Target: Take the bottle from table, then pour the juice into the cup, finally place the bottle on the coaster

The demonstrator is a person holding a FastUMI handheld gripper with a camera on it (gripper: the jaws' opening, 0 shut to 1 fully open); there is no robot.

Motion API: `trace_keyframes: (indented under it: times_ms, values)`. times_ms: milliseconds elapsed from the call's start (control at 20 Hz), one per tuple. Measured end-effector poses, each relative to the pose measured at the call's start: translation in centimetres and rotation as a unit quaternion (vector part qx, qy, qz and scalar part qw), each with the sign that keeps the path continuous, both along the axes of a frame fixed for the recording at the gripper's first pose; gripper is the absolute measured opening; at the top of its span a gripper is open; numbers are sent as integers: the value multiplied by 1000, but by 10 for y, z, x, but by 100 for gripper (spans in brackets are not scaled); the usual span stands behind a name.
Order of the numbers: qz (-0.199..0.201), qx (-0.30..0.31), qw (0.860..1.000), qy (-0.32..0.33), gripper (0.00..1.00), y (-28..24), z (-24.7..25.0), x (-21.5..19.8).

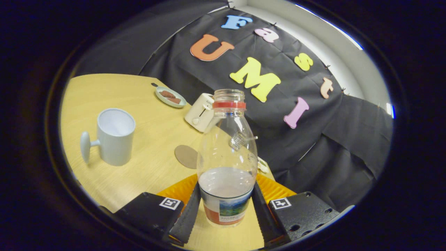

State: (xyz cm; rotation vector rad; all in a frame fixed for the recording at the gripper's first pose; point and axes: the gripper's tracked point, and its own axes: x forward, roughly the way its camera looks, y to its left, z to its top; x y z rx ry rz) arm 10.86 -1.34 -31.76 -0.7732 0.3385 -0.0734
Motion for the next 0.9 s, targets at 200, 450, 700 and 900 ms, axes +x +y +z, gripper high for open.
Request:
trace_keyframes:
  times_ms: [200, 450, 700, 900]
  values:
    - [36, -92, 995, 0, 79, 13, 0, -1]
    - [54, -161, 986, -2, 79, 21, 4, -5]
    - [58, -215, 975, 4, 79, 23, 10, -3]
    - [69, -265, 962, 15, 79, 29, 9, 1]
